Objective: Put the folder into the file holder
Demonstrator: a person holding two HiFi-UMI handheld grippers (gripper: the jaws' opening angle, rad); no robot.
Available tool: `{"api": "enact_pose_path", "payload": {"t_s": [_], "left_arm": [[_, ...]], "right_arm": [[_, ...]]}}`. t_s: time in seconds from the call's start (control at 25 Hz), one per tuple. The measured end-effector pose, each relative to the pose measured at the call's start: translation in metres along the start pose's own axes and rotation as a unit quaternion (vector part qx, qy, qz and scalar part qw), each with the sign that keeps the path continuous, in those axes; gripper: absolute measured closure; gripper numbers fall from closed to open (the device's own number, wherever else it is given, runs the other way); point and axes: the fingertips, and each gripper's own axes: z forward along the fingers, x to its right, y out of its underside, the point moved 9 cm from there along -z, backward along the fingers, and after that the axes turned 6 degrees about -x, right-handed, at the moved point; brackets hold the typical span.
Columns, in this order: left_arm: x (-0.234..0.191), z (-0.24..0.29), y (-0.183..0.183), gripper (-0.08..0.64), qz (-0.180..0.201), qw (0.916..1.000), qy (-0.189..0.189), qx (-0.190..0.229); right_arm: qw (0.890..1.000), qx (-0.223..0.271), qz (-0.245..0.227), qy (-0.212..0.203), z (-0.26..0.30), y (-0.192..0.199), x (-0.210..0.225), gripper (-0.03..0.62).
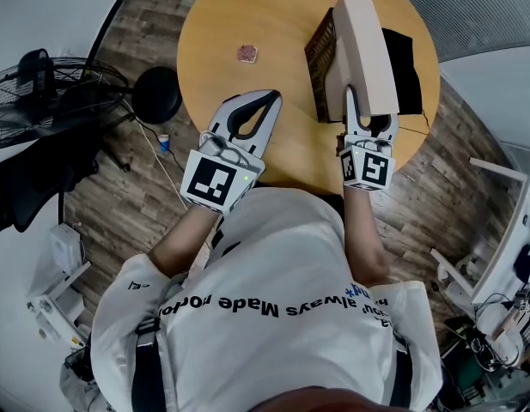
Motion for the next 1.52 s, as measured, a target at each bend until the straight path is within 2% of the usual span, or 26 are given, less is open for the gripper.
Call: {"api": "enact_pose_path", "payload": {"t_s": [1.52], "left_arm": [[0.006, -0.005, 0.003, 0.535, -0.005, 1.0000, -0.001, -0.002]], "right_arm": [[0.999, -0.048, 0.011, -0.021, 0.001, 0.013, 0.000, 0.298]]}}
